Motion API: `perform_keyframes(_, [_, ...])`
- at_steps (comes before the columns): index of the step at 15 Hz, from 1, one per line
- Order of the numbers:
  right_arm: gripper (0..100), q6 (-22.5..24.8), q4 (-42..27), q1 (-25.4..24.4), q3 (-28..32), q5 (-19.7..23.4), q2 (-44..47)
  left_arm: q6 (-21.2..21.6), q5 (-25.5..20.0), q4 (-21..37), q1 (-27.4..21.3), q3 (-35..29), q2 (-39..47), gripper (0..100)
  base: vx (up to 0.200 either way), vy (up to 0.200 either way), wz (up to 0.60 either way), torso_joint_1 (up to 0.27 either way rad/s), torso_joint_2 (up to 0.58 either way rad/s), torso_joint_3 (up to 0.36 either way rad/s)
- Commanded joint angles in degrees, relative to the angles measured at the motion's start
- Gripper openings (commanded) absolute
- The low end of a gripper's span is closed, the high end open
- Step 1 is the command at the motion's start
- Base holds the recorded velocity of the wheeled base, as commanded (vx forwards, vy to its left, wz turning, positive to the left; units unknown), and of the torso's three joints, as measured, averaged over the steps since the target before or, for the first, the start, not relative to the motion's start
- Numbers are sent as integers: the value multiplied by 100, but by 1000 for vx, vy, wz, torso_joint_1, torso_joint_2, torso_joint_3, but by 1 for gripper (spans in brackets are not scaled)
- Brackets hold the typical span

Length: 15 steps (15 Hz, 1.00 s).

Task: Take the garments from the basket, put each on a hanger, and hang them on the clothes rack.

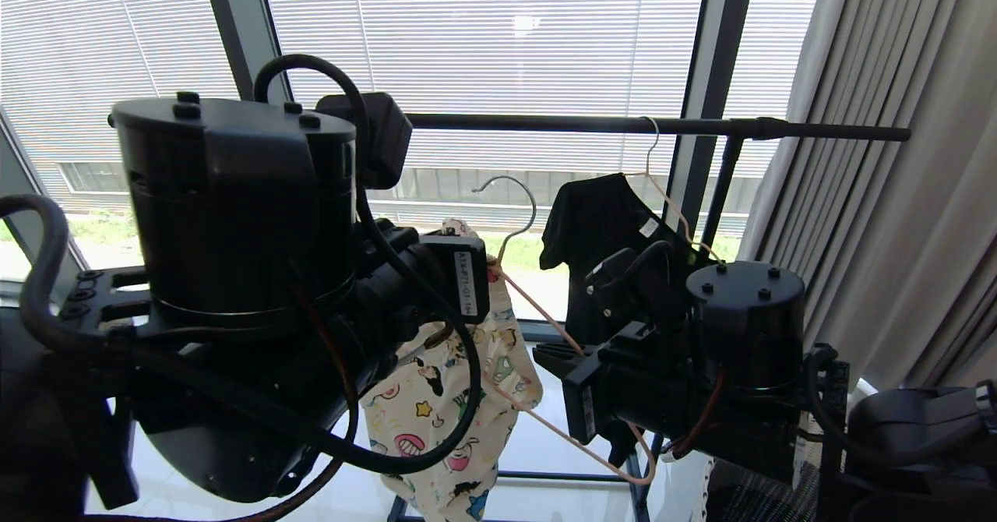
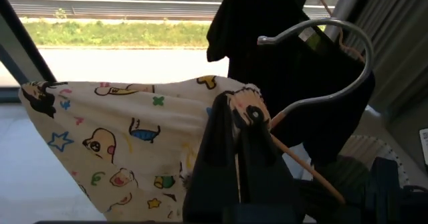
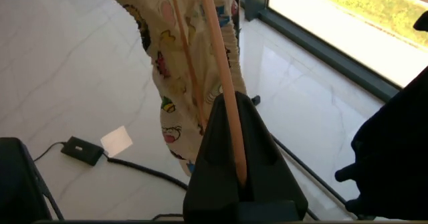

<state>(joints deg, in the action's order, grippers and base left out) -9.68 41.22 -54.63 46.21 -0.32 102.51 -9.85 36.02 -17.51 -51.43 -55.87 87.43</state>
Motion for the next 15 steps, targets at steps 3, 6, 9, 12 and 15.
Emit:
perform_keyframes(3, [0,10,211,5,-16,-188,-135,18,-148,89,107,419,-525,0,0,0,0,0,0,0])
perform_keyframes(6, [0,45,449,5,-25,-452,-144,27,-148,89,116,375,-719,100,0,0,0,0,0,0])
perform_keyframes(9, [0,318,677,13,-69,-496,-214,106,-175,89,107,437,-1061,100,0,0,0,0,0,0])
perform_keyframes(12, [0,634,906,49,-341,-496,-293,502,-236,89,125,858,-1466,100,0,0,0,0,0,0])
perform_keyframes(15, [0,695,958,128,-719,-478,-486,1064,-886,81,204,1439,-2046,100,0,0,0,0,0,0])
